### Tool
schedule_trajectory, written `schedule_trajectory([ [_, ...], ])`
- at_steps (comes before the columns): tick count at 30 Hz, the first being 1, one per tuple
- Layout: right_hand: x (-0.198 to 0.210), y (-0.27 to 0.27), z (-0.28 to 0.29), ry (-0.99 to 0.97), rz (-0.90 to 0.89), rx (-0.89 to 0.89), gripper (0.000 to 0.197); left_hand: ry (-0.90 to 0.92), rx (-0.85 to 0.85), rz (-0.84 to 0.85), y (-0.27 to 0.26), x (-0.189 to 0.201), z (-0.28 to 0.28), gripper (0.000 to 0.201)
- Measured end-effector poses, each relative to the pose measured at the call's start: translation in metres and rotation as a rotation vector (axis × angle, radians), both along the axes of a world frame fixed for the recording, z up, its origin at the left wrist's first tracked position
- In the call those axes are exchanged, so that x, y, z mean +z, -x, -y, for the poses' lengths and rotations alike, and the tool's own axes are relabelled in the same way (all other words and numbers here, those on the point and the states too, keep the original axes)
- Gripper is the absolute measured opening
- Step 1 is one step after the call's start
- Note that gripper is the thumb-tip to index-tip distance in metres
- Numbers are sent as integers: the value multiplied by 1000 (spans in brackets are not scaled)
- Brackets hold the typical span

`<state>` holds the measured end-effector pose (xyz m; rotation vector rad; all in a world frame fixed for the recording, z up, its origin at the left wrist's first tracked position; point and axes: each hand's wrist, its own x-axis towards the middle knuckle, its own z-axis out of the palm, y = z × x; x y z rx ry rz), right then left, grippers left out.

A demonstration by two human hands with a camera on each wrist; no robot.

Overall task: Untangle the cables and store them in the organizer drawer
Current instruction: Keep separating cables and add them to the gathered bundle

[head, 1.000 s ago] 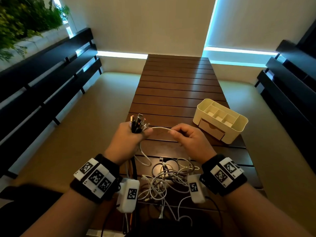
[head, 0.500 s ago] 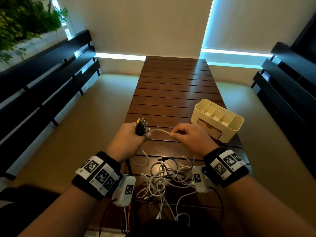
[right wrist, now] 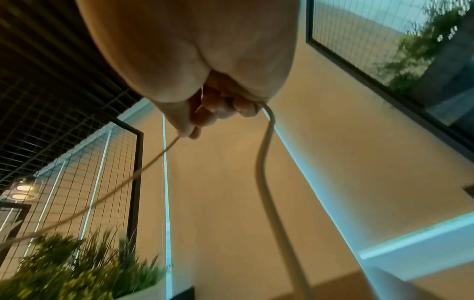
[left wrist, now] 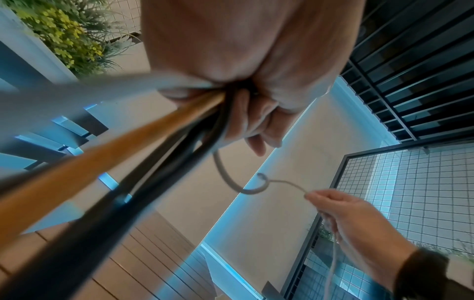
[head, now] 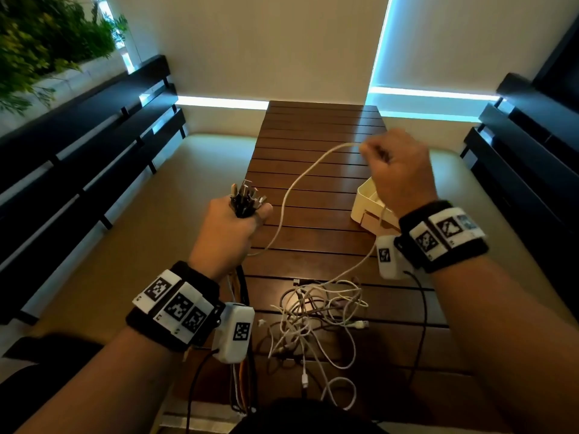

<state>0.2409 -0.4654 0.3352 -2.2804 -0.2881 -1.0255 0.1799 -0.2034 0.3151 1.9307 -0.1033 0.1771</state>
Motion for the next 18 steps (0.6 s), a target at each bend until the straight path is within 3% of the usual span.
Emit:
schedule_trajectory([
  [3,19,-8,1,-13,158,-4,15,3,3,27,2,1,-2,37],
  [6,4,-2,-10,26,141,67,15,8,8,40,4,0,-6,37],
  [10,-53,20,-24,101,-248,147,14,54,13,40,6,-2,-15,38],
  [13,-90,45,-29,233,-508,22,39,77,9,38,5,-8,-22,40],
  [15,-107,71,-34,279,-539,5,63,77,-3,43,4,-13,-25,41],
  [18,-130,112,-49,383,-544,142,74,92,-28,22,4,-20,-24,43],
])
